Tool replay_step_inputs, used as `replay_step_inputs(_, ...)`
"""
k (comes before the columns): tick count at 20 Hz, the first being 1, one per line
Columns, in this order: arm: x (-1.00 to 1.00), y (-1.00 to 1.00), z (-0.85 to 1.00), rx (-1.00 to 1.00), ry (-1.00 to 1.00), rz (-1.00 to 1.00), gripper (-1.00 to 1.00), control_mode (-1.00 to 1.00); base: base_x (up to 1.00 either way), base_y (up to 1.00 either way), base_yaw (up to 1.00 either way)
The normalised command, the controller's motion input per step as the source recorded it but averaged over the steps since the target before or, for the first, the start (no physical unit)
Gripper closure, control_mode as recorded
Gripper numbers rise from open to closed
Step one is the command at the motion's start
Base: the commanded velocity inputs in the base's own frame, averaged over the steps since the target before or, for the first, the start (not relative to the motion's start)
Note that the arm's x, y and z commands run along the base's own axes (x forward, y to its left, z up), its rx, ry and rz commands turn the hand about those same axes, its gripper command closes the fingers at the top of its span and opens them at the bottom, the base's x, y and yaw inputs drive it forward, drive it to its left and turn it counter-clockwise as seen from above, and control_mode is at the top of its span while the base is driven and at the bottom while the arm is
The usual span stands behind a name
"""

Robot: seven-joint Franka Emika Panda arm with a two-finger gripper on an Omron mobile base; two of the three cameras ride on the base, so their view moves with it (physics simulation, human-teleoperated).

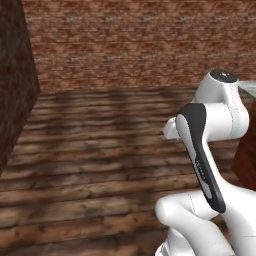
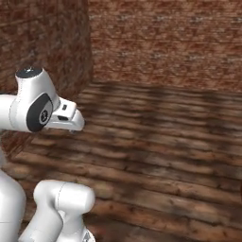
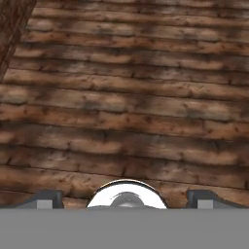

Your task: Place two dumplings into each of the tupperware containers and then place the containers in the fridge.

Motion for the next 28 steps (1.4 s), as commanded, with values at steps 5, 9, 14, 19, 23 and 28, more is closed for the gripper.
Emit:
replay_step_inputs(5, 0.00, 0.00, 0.00, 0.00, 0.00, 0.00, -1.00, 1.00, 1.00, 0.80, -0.43)
replay_step_inputs(9, 0.00, 0.00, 0.00, 0.00, 0.00, 0.00, -1.00, 1.00, 1.00, 0.80, -0.42)
replay_step_inputs(14, 0.00, 0.00, 0.00, 0.00, 0.00, 0.00, -1.00, 1.00, 1.00, 0.77, -0.38)
replay_step_inputs(19, 0.00, 0.00, 0.00, 0.00, 0.00, 0.00, -1.00, 1.00, 1.00, 0.74, -0.36)
replay_step_inputs(23, 0.00, 0.00, 0.00, 0.00, 0.00, 0.00, -1.00, 1.00, 1.00, 0.75, -0.37)
replay_step_inputs(28, 0.00, 0.00, 0.00, 0.00, 0.00, 0.00, -1.00, 1.00, 1.00, 0.72, -0.39)
